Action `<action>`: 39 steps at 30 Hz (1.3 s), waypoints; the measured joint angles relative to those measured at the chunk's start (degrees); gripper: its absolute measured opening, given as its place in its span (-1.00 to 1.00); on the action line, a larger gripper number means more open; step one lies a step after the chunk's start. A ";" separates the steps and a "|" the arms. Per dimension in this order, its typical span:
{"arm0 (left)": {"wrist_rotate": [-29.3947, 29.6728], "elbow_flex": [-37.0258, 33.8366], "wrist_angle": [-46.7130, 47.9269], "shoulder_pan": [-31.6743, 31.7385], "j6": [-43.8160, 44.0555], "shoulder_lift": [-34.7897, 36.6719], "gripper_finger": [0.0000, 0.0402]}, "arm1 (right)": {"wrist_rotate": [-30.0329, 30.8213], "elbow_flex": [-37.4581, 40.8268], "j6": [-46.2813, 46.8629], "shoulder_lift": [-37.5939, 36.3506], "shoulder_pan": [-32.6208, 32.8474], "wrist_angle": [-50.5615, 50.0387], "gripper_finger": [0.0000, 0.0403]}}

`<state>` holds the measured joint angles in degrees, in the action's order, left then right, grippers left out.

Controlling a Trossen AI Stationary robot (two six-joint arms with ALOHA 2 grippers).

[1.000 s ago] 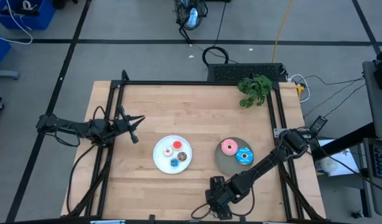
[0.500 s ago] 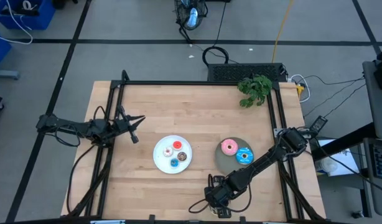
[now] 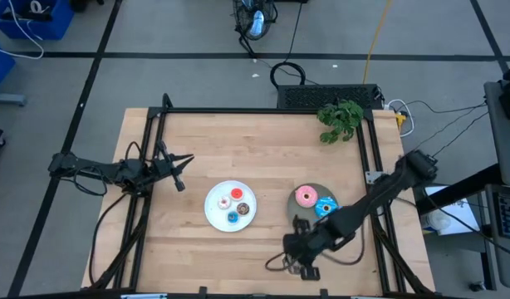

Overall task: Pick & Place donuts
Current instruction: Put the large black doughnut on the gray plate

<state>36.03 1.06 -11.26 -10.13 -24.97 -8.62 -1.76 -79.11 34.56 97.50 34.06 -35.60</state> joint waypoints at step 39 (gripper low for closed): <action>0.11 0.00 0.74 0.00 -0.29 0.02 -0.84 | 7.55 29.62 6.87 -11.33 -15.95 3.19 -0.72</action>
<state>36.14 1.06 -10.52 -10.13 -25.26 -8.60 5.80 -49.50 41.43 86.17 18.11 -32.41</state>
